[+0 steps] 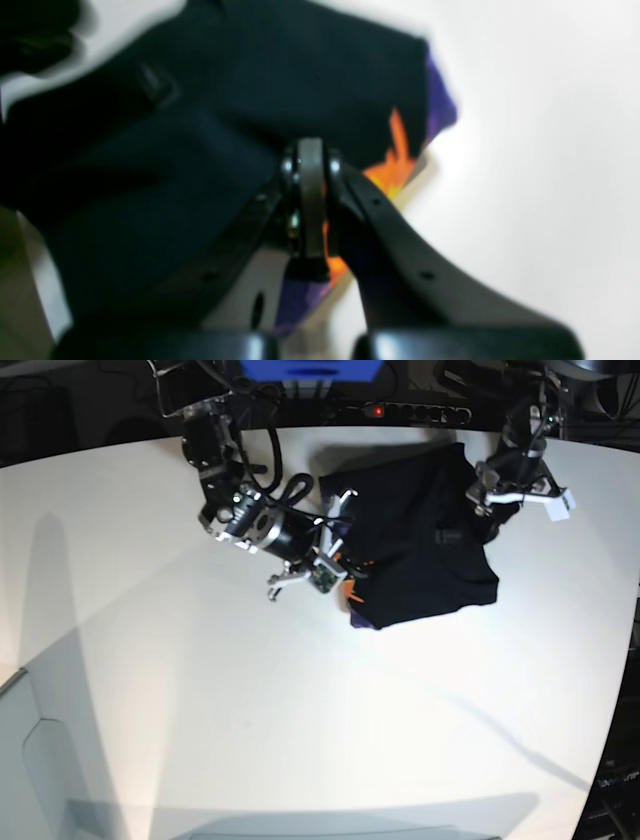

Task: Fold the T-shirt properly
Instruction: 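Push the folded bundle square with the left gripper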

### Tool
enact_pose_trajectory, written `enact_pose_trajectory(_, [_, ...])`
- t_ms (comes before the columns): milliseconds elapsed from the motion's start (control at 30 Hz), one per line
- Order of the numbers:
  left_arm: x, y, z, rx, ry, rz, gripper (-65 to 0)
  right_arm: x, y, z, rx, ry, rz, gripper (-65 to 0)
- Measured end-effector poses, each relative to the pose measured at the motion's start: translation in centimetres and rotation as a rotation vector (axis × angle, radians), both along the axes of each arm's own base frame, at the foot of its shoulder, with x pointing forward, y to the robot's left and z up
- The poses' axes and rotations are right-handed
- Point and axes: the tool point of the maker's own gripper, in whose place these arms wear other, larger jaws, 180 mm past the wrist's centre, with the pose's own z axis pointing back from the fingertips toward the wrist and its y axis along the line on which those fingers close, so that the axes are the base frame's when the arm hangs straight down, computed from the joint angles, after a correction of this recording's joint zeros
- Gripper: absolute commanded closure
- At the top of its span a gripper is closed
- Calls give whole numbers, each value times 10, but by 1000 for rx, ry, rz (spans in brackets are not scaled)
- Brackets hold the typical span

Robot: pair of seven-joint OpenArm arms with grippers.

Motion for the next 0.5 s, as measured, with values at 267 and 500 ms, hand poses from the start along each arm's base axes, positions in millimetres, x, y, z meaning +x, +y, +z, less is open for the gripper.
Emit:
enact_pose_trajectory(267, [15,-24,-26,-46,36,-53,-431,16,-43,38,12,-106,-136,0])
enact_pose_trajectory(500, [26,-30,-43,-50,58,-67,-194,26,-90,35,-35,-117,-249,0])
